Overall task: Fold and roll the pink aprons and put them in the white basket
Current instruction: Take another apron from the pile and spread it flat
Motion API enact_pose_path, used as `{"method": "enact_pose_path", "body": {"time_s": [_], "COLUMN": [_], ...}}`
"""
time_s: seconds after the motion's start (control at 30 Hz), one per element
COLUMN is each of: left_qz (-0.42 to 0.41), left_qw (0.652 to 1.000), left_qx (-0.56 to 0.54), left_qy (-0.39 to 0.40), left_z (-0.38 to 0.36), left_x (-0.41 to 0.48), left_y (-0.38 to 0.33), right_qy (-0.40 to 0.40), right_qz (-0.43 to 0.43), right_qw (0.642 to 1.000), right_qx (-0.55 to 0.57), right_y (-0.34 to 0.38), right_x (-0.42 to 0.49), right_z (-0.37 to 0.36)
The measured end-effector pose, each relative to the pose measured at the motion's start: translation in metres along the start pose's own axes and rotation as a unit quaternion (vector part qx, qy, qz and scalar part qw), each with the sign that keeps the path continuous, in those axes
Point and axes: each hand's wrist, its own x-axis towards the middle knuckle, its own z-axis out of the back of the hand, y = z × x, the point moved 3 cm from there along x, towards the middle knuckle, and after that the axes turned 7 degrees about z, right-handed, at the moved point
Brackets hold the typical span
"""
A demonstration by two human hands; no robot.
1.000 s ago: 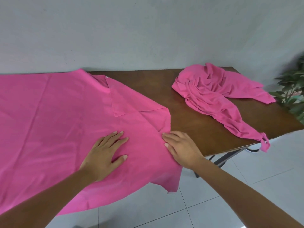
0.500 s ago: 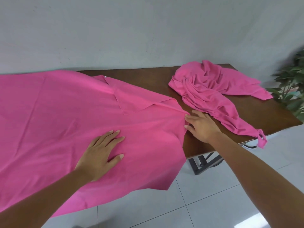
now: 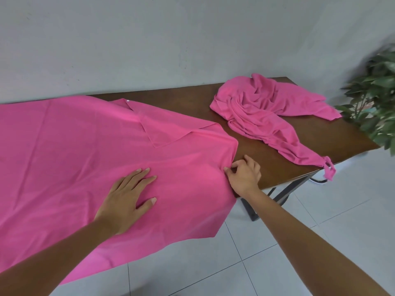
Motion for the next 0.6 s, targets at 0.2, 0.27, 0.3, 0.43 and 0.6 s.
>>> {"method": "enact_pose_path", "body": {"time_s": [0.2,0.27,0.3,0.43,0.6], "left_qz": [-0.002,-0.001,-0.002,-0.004,-0.005], "left_qw": [1.000,1.000,1.000,1.000,1.000], "left_qx": [-0.001,-0.004,-0.006,0.000,0.005], "left_qy": [-0.004,-0.002,-0.002,-0.008,-0.011], "left_z": [-0.001,-0.001,-0.001,-0.001,0.000], "left_x": [0.000,0.000,0.000,-0.001,-0.001], "left_y": [0.001,0.002,0.002,0.001,0.000], "right_qy": [-0.043,-0.024,0.004,0.178,0.169], "right_qz": [-0.003,-0.027,-0.051,-0.099,-0.117], "right_qw": [0.985,0.942,0.907,0.764,0.736], "right_qx": [0.167,0.335,0.418,0.612,0.644], "right_y": [0.006,0.005,0.004,0.004,-0.007], "right_x": [-0.001,-0.005,-0.006,-0.016,-0.028], "right_z": [0.013,0.017,0.017,0.018,0.018]}}
